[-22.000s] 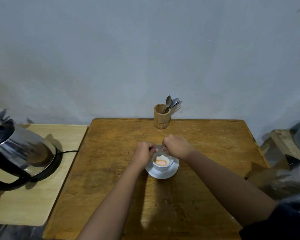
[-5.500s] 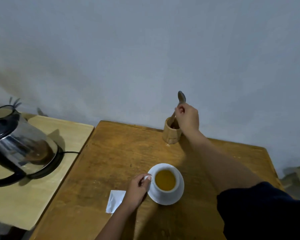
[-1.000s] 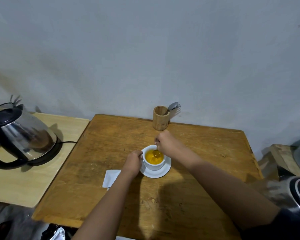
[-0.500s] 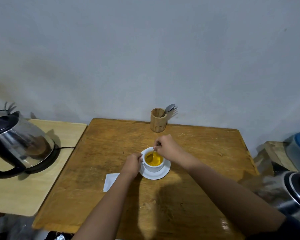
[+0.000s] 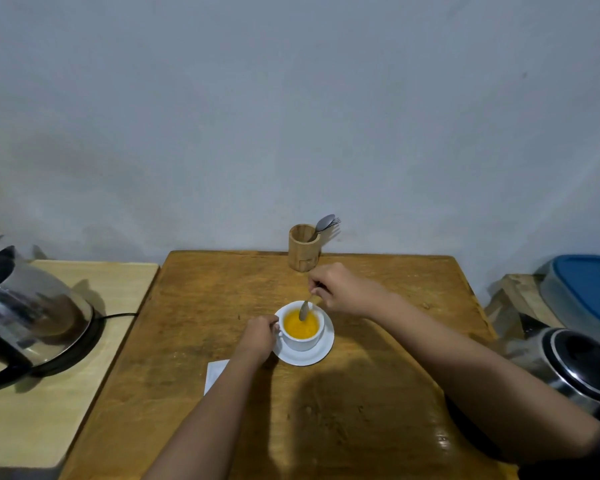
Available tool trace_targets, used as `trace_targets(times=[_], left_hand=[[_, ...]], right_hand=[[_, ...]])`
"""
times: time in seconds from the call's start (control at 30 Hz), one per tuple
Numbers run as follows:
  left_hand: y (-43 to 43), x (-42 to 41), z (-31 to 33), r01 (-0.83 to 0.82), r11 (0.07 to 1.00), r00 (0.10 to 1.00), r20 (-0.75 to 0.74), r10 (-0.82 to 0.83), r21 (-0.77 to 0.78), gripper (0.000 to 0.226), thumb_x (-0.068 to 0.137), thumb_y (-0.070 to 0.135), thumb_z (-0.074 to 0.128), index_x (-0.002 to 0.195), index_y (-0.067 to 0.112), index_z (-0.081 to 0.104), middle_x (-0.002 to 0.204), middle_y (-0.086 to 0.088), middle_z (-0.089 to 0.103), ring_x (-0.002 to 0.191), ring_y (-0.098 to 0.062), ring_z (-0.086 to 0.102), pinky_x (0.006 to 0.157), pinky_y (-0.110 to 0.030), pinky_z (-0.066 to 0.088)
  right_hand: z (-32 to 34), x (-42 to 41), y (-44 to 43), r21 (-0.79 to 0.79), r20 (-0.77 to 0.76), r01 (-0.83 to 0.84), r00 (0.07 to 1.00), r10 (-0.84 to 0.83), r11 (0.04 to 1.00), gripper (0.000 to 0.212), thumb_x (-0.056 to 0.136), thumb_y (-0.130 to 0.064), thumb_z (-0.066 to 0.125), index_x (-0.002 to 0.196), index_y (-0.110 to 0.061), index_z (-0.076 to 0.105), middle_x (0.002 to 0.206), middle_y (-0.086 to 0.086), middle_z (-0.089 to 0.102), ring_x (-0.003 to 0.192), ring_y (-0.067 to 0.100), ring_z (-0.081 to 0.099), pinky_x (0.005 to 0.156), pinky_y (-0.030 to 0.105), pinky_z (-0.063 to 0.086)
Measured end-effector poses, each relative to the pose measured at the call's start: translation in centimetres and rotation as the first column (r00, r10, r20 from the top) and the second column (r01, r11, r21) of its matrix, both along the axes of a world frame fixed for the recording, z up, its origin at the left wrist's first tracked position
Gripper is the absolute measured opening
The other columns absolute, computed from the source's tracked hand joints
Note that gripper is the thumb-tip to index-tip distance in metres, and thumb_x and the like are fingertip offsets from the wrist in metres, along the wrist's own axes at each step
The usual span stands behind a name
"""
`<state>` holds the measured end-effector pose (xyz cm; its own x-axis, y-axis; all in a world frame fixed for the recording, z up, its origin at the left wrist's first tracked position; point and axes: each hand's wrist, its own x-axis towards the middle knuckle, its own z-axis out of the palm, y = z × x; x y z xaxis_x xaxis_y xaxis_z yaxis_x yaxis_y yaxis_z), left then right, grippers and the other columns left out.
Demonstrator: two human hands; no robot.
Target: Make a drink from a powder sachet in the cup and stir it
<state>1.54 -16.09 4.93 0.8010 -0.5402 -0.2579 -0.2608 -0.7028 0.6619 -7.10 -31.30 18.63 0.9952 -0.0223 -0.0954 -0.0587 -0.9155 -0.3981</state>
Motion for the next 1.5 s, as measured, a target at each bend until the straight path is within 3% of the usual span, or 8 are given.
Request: trace_targets(times=[0.4,0.63,0.87,0.97,1.1,1.2,1.33,1.5], left_hand=[[0.5,-0.1,0.2,0.038,0.999,0.999,0.009,-0.038,-0.034,0.027,0.092,0.011,0.045,0.107,0.009,0.067,0.105,-0.014,0.07,0.088,-0.02,0.057,0.076,-0.029,0.047],[0.8,-0.1,0.2,0.031,0.997,0.999,-0.009,-0.032,-0.074,0.028,0.093,0.011,0.046,0.113,0.009,0.065,0.114,-0.012,0.068,0.096,-0.02,0.058,0.081,-0.029,0.045],[0.9,-0.8,-0.1,-0.017,0.989,0.995,0.095,0.031,-0.146,0.027,0.093,0.009,0.048,0.114,0.006,0.065,0.118,-0.012,0.066,0.106,-0.023,0.058,0.082,-0.024,0.038],[1.0,-1.1,-0.1,-0.049,0.983,0.993,0.096,0.066,-0.176,0.028,0.093,0.01,0.049,0.115,0.006,0.064,0.118,-0.011,0.066,0.106,-0.023,0.058,0.084,-0.023,0.038],[1.2,-1.1,-0.4,-0.071,0.979,0.994,0.065,0.085,-0.193,0.029,0.093,0.012,0.049,0.117,0.008,0.063,0.121,-0.009,0.065,0.109,-0.021,0.057,0.088,-0.023,0.04],[1.4,-0.9,-0.3,-0.07,0.977,0.996,0.046,0.081,-0.199,0.029,0.092,0.012,0.05,0.117,0.008,0.063,0.122,-0.009,0.065,0.11,-0.021,0.057,0.089,-0.023,0.04],[1.5,-0.8,-0.2,-0.066,0.978,0.996,0.037,0.075,-0.196,0.029,0.093,0.013,0.05,0.119,0.009,0.062,0.123,-0.008,0.064,0.111,-0.02,0.057,0.09,-0.023,0.04],[1.7,-1.0,-0.4,-0.08,0.971,0.996,0.007,0.083,-0.223,0.03,0.093,0.015,0.049,0.12,0.01,0.061,0.124,-0.008,0.063,0.111,-0.019,0.056,0.09,-0.023,0.04]], right_hand=[[-0.2,-0.3,-1.5,0.341,0.072,0.309,0.933,-0.353,0.888,0.017,0.087,-0.007,0.058,0.074,-0.016,0.061,0.077,0.003,0.063,0.077,0.019,0.062,0.073,0.026,0.047],[-2.6,-2.7,-5.1,0.81,-0.121,0.52,0.6,-0.791,0.27,0.012,0.089,-0.002,0.055,0.082,-0.007,0.062,0.069,0.006,0.063,0.053,0.003,0.062,0.059,0.017,0.047],[-10.7,-6.8,-6.0,0.755,-0.554,0.555,0.256,-0.792,-0.349,0.021,0.09,0.005,0.046,0.106,0.009,0.058,0.061,0.011,0.07,0.044,0.007,0.063,0.041,0.014,0.05],[-12.4,-7.4,-5.1,0.716,-0.638,0.507,0.195,-0.745,-0.481,0.028,0.089,0.01,0.04,0.114,0.01,0.054,0.09,0.023,0.065,0.054,0.012,0.068,0.042,0.013,0.053],[-14.6,-7.9,-4.3,0.693,-0.639,0.56,0.187,-0.747,-0.453,0.034,0.087,0.011,0.042,0.12,0.012,0.05,0.1,0.023,0.058,0.085,0.021,0.062,0.075,0.024,0.059],[-15.9,-8.1,-3.5,0.613,-0.549,0.765,0.231,-0.804,-0.199,0.021,0.083,0.003,0.055,0.102,0.004,0.064,0.101,0.027,0.063,0.091,0.026,0.056,0.094,0.042,0.051],[-16.0,-8.3,-1.7,0.408,-0.475,0.913,0.197,-0.858,-0.017,0.013,0.083,-0.007,0.058,0.072,-0.008,0.065,0.081,0.014,0.066,0.067,0.021,0.057,0.058,0.03,0.046],[-16.2,-8.1,-0.1,0.36,-0.331,0.914,0.313,-0.89,0.188,0.011,0.079,0.002,0.061,0.086,-0.006,0.06,0.094,0.01,0.058,0.084,0.022,0.053,0.066,0.029,0.041]])
